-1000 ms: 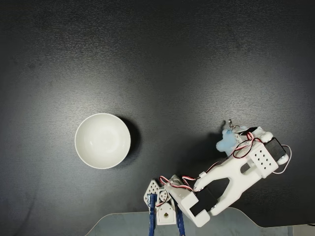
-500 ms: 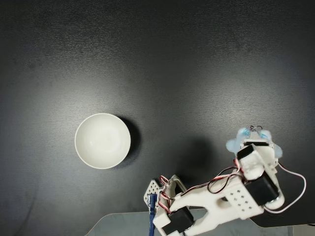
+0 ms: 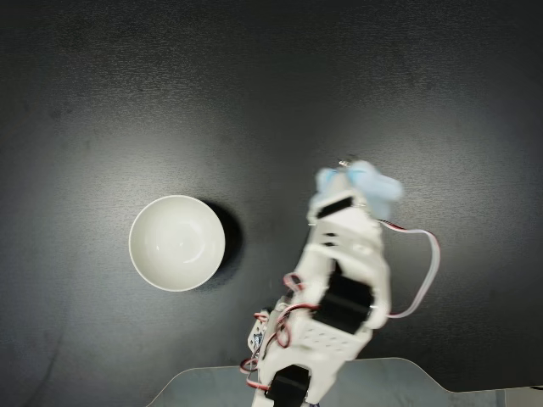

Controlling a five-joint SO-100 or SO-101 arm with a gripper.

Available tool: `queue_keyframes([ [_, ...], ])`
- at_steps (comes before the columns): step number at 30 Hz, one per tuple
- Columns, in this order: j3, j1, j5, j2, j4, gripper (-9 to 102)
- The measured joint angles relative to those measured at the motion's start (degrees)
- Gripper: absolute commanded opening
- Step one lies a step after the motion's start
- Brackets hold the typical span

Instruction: Grasp a skyblue doll and put it in the white bowl.

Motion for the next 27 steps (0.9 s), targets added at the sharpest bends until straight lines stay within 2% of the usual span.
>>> queue_keyframes([
  [6,0.0,-23.7,8.0,1.4,0.0,-1],
  [14,0.0,-47.4,19.2,1.4,0.2,-1],
  [21,1.1,-62.3,28.6,-0.6,0.2,-1],
  [27,2.7,-66.5,32.3,-7.4,0.2,-1],
])
